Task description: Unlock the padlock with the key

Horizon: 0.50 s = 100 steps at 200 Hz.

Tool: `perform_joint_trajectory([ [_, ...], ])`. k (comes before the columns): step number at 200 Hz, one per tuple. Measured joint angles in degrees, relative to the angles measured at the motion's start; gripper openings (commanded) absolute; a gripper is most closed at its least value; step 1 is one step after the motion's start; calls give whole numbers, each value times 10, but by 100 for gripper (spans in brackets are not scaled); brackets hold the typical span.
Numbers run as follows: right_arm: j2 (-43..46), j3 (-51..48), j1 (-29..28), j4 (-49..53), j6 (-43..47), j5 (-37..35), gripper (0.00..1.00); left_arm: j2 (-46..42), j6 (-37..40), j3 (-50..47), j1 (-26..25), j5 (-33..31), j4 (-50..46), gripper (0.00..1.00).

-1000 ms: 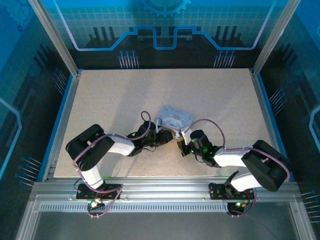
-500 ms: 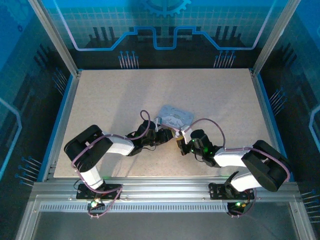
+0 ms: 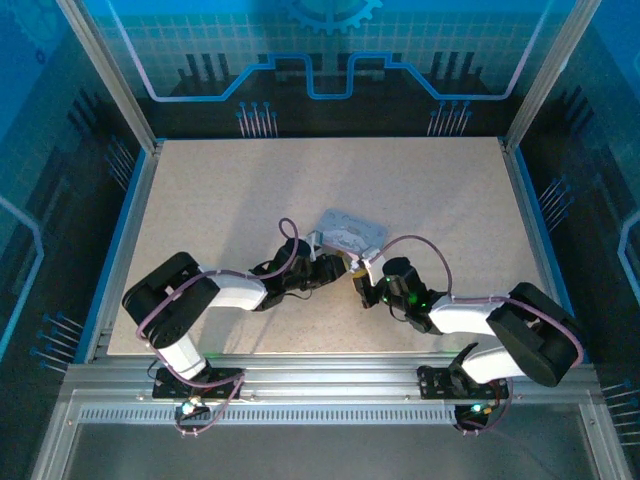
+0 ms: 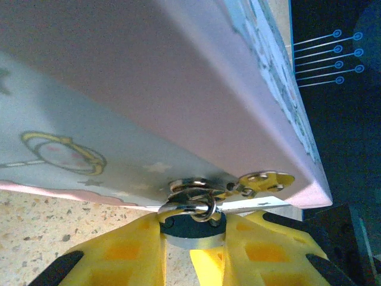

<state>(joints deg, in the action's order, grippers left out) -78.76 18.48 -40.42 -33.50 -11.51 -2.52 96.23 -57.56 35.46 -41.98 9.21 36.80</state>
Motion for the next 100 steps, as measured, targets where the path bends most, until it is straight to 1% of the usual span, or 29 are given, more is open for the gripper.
perform_joint_trajectory([
  [100, 2, 9, 23, 0, 2, 29, 2, -3, -10, 8, -2, -13, -5, 25],
])
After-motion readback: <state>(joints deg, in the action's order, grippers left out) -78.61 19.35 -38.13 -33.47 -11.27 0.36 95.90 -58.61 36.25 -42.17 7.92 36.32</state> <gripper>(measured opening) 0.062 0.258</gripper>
